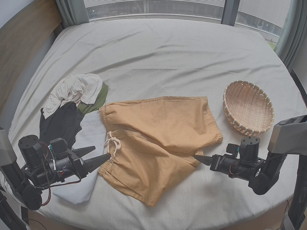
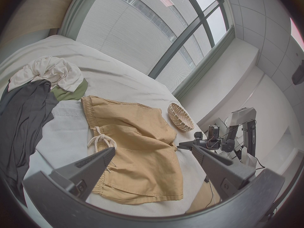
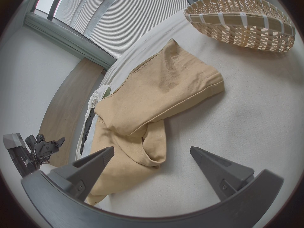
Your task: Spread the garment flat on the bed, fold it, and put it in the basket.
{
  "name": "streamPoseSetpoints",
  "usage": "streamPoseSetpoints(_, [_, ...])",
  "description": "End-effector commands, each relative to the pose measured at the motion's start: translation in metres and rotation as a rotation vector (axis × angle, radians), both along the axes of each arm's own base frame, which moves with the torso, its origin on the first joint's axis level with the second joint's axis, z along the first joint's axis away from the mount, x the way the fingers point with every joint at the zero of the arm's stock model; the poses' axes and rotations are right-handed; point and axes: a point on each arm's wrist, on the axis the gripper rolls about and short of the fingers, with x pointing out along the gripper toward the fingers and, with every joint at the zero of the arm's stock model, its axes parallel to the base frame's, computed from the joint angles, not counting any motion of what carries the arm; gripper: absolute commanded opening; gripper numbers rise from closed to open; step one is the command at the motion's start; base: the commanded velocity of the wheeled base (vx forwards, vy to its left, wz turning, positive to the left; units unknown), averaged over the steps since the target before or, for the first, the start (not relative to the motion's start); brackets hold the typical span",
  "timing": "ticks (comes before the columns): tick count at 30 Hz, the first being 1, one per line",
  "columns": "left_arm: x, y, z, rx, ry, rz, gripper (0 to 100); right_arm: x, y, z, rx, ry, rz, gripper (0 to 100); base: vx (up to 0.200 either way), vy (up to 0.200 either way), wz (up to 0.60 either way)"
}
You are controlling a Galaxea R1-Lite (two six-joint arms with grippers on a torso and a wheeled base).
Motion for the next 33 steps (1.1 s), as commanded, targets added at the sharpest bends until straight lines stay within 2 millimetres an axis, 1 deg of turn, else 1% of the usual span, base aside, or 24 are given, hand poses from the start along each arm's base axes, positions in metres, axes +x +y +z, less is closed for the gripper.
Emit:
streamPoseSetpoints(1, [-0.003, 0.001, -0.002, 0.004, 0.012, 0.001, 100, 0.007, 0.007, -0.006, 0.004, 0.005, 0.009, 0, 0.000, 0.000, 0.00])
streamPoseSetpoints(6, [-0.004, 0.001, -0.003, 0.005, 0.020, 0.003, 100, 0.009, 0.009, -0.015, -0.002, 0.025, 0.013, 0, 0.000, 0.000, 0.00])
streamPoseSetpoints(12, [-0.004, 0.003, -0.003, 0.005, 0.020, 0.011, 100, 0.006, 0.009, -0.015, 0.017, 0.047, 0.003, 0, 0.000, 0.000, 0.00])
streamPoseSetpoints(15, [-0.004, 0.003, -0.003, 0.005, 0.020, 0.012, 100, -0.014, 0.008, 0.000, 0.025, 0.047, 0.009, 0, 0.000, 0.000, 0.00])
streamPoseSetpoints(17, [-0.004, 0.003, -0.003, 0.004, 0.022, 0.012, 100, -0.023, 0.007, 0.007, 0.024, 0.048, 0.018, 0, 0.000, 0.000, 0.00])
streamPoseSetpoints(18, [-0.004, 0.004, -0.003, 0.004, 0.021, 0.014, 100, -0.033, 0.007, 0.012, 0.024, 0.047, 0.032, 0, 0.000, 0.000, 0.00])
streamPoseSetpoints(19, [-0.003, 0.004, -0.003, 0.003, 0.019, 0.014, 100, -0.036, 0.008, 0.014, 0.025, 0.045, 0.038, 0, 0.000, 0.000, 0.00])
streamPoseSetpoints(20, [-0.003, 0.004, -0.003, 0.003, 0.019, 0.014, 100, -0.047, 0.007, 0.022, 0.027, 0.039, 0.054, 0, 0.000, 0.000, 0.00])
streamPoseSetpoints(23, [-0.004, 0.004, -0.002, 0.003, 0.015, 0.014, 100, -0.062, 0.006, 0.031, 0.021, 0.035, 0.060, 0, 0.000, 0.000, 0.00])
streamPoseSetpoints(24, [-0.004, 0.004, -0.002, 0.003, 0.015, 0.014, 100, -0.062, 0.006, 0.031, 0.021, 0.035, 0.060, 0, 0.000, 0.000, 0.00])
streamPoseSetpoints(25, [-0.004, 0.004, -0.001, 0.001, 0.014, 0.014, 100, -0.068, 0.006, 0.031, 0.007, 0.040, 0.048, 0, 0.000, 0.000, 0.00])
streamPoseSetpoints(33, [-0.005, 0.004, 0.001, 0.000, 0.002, 0.016, 100, -0.075, 0.005, 0.028, -0.011, 0.058, 0.041, 0, 0.000, 0.000, 0.00])
